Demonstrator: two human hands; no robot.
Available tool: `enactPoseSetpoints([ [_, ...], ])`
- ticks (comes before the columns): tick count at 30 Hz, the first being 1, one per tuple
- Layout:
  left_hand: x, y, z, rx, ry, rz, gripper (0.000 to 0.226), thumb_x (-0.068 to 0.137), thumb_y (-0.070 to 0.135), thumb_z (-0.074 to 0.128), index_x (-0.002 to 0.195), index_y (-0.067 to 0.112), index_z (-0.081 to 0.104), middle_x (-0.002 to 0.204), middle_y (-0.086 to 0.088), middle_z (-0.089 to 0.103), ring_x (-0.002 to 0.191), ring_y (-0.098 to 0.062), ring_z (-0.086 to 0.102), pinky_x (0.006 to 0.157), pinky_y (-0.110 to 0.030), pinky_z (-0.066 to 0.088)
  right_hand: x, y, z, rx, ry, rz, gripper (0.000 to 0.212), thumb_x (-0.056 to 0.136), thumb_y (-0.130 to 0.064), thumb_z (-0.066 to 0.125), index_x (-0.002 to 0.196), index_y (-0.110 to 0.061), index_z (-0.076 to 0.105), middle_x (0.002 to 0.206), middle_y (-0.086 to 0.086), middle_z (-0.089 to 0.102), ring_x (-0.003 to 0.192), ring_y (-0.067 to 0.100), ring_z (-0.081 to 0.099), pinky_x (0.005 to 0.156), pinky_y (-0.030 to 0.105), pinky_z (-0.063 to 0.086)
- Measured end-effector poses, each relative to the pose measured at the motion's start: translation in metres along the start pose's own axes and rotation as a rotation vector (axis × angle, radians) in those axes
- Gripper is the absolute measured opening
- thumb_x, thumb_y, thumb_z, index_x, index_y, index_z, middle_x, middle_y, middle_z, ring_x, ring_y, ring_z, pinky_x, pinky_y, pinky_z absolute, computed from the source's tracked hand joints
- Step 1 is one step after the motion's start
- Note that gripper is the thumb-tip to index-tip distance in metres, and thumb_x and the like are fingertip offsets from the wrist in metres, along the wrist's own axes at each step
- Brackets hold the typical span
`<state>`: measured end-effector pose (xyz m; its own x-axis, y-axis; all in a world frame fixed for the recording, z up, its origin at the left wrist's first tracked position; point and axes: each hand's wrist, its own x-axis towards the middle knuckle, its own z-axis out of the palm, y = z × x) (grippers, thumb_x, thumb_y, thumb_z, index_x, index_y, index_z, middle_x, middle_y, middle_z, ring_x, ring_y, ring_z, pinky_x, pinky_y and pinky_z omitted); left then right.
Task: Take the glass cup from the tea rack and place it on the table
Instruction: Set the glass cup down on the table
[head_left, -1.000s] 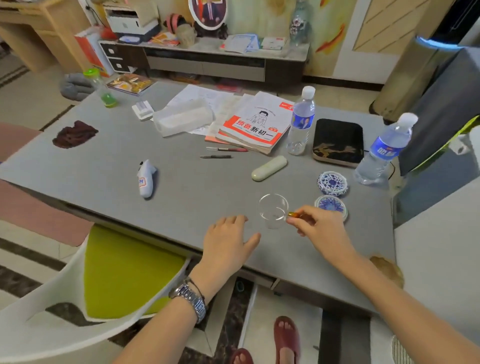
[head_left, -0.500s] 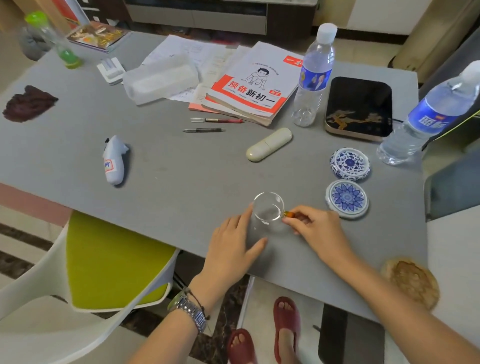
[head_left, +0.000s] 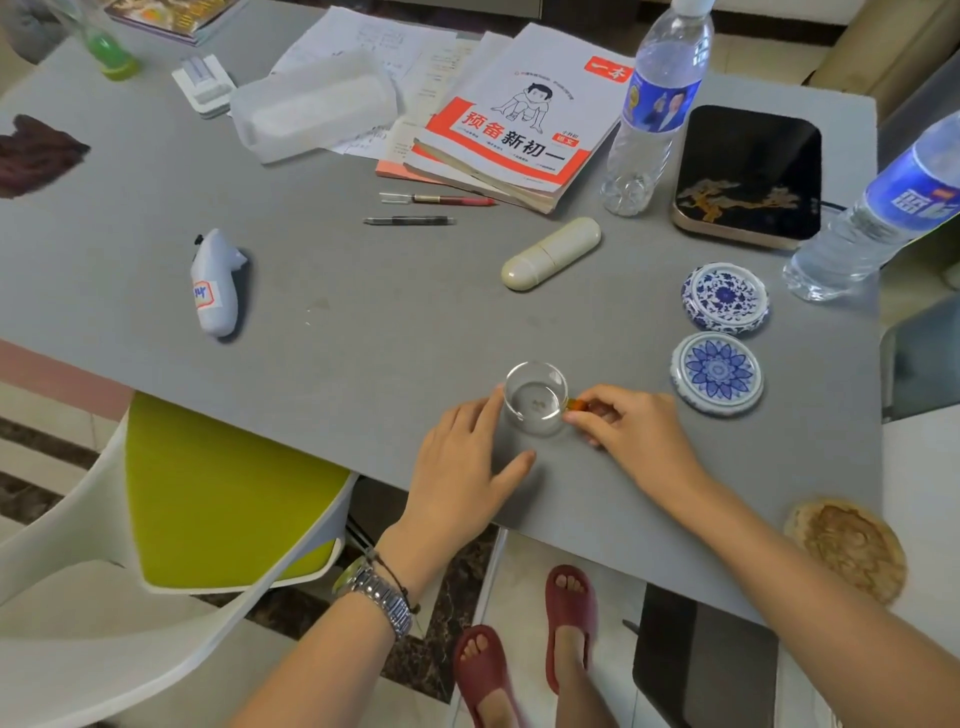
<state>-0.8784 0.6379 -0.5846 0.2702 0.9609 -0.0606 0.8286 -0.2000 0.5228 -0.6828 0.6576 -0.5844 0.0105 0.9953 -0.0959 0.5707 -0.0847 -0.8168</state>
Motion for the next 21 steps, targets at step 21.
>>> enactPoseSetpoints([
  [21, 0.017, 0.004, -0.046, 0.178, -0.195, -0.015, 0.067, 0.088, 0.043, 0.051, 0.144, 0.016, 0.026, 0.14, -0.009, 0.046, 0.127, -0.027, 0.04, 0.101, -0.038, 0.034, -0.002, -0.037, -0.03, -0.313, -0.261, 0.134, 0.051, 0.076, -0.022, 0.072, 0.121, -0.013, 0.049, 0.086, 0.01, 0.07, 0.084, 0.024, 0.063, 0.082, 0.037, 0.051],
])
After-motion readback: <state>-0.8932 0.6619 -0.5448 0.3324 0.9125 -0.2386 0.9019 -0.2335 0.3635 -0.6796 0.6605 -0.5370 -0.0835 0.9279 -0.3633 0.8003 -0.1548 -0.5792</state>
